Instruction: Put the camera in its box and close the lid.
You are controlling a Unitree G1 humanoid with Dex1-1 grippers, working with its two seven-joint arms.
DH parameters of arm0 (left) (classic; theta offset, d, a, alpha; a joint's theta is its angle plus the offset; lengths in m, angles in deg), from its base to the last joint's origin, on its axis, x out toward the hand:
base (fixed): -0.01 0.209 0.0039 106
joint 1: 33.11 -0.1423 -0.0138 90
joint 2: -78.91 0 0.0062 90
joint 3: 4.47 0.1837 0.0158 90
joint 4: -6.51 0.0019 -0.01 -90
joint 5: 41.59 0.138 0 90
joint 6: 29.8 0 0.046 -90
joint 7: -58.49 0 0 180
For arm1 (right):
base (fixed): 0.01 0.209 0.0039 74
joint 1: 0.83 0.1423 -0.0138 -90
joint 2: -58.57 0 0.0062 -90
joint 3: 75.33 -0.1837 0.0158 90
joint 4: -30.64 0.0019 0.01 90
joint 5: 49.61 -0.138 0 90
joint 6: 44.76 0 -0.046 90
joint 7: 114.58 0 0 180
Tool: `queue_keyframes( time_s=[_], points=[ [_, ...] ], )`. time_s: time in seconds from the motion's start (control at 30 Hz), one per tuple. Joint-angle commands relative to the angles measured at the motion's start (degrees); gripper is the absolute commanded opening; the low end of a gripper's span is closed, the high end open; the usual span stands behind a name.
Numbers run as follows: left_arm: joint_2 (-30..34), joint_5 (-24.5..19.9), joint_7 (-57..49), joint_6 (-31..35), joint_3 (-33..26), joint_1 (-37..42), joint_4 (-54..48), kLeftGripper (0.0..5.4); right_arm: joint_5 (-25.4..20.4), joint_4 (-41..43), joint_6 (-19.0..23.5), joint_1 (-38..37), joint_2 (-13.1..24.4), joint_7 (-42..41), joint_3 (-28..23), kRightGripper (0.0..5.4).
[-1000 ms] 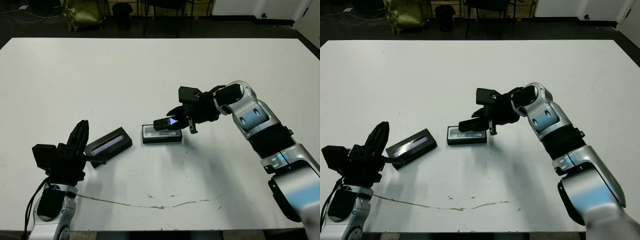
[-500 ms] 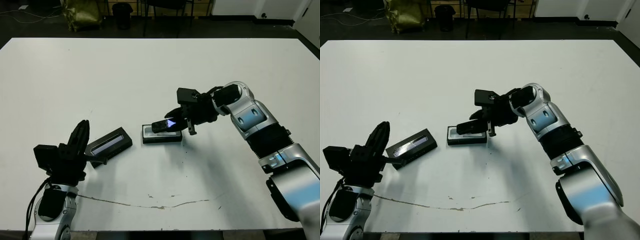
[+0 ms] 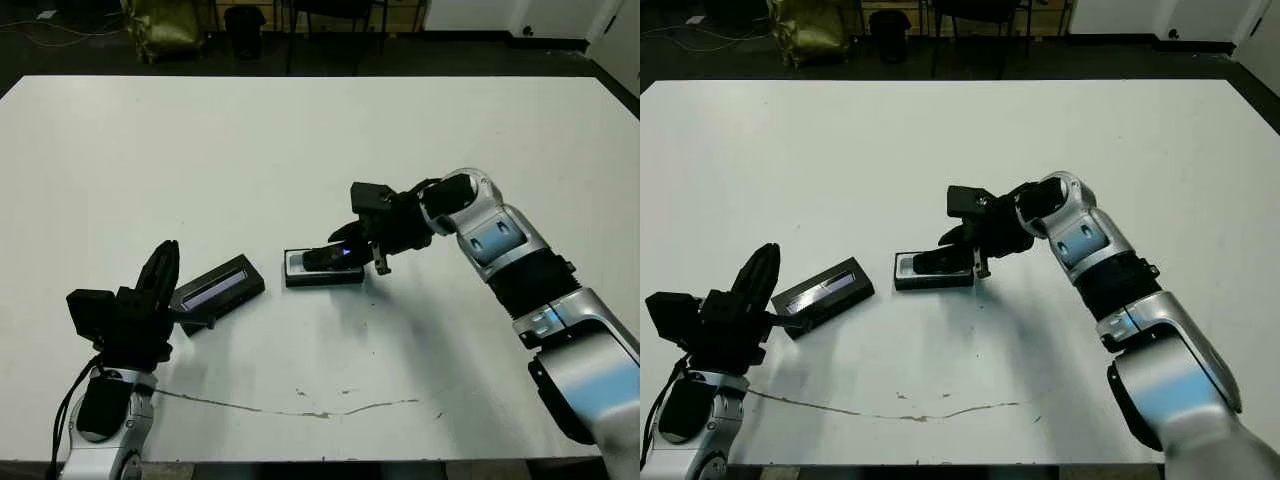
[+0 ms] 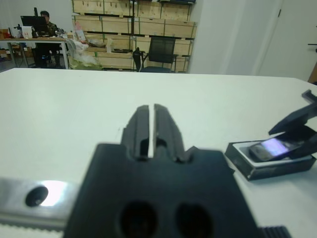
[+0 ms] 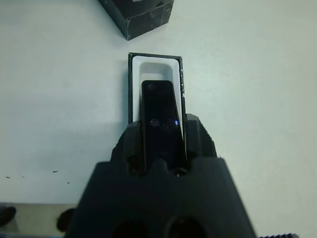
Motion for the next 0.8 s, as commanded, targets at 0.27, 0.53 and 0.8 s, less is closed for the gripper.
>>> queue_keyframes(
  time_s=[0.27, 0.53, 0.8],
  points=[
    [-0.1, -0.15, 0.1, 0.2, -0.04, -0.52, 0.81, 0.0, 2.25, -3.25, -0.85, -1.21, -1.86, 1.14, 1.87, 0.73],
    [0.06, 0.31, 0.11, -0.12, 0.04, -0.63, 1.1, 0.0, 3.07, -6.01, -1.17, -0.64, -5.15, 2.55, 2.61, 0.73],
    [0.1, 0.3, 0.59, -1.58, -0.05, -0.56, 2.13, 0.0, 3.53, -7.24, -2.53, -1.04, -6.93, 3.62, 2.99, 0.73]
  ],
)
